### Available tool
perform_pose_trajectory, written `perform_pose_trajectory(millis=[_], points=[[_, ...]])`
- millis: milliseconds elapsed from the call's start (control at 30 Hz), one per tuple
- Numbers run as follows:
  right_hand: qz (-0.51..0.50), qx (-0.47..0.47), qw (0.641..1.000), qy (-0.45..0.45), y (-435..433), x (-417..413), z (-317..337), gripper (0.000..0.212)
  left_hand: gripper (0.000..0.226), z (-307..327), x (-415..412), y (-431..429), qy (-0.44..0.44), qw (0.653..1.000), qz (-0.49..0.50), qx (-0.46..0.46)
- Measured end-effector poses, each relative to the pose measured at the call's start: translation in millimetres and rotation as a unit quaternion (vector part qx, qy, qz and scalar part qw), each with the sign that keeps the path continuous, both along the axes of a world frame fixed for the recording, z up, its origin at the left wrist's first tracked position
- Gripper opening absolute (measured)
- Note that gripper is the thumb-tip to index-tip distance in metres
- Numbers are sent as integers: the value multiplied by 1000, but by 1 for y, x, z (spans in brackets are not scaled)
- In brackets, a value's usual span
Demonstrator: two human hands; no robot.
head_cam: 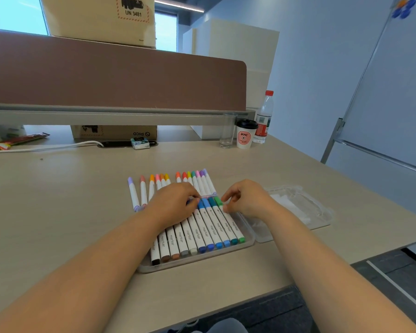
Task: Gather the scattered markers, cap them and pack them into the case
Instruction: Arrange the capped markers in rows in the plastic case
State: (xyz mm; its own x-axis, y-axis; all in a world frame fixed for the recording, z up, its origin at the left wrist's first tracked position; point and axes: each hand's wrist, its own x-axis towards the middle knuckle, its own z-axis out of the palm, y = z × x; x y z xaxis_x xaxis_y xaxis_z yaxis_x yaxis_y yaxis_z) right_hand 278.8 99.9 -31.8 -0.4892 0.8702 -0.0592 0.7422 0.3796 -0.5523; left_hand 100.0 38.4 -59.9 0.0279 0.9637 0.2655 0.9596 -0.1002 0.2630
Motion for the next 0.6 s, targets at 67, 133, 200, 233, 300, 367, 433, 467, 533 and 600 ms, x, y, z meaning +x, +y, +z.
perform_pose_trajectory(millis=[67,133,200,233,300,367,433,467,533,600], points=[[-3,36,999,23,4,-14,-2,16,27,0,-6,1,-4,996,79,33],[5,63,998,28,8,-30,-3,19,29,-4,-11,3,-4,994,109,10],[15,87,996,19,13,-46,-3,22,30,-8,-12,5,-5,993,112,-25],[15,94,995,12,17,-55,-4,23,31,-10,-12,6,-4,994,106,-37],[2,98,995,-14,28,-72,-8,22,35,-12,-13,9,-1,995,84,-58],[-27,94,994,-53,41,-85,-15,21,45,-13,-14,9,-1,995,65,-74],[-48,90,992,-81,50,-93,-20,20,49,-13,-14,8,0,995,58,-83],[-53,90,991,-87,52,-96,-21,20,49,-13,-15,8,-1,995,58,-85],[-67,90,989,-97,53,-99,-20,19,49,-12,-14,7,-6,995,61,-84],[-83,97,985,-115,52,-100,-18,20,47,-12,-13,7,-7,995,61,-80]])
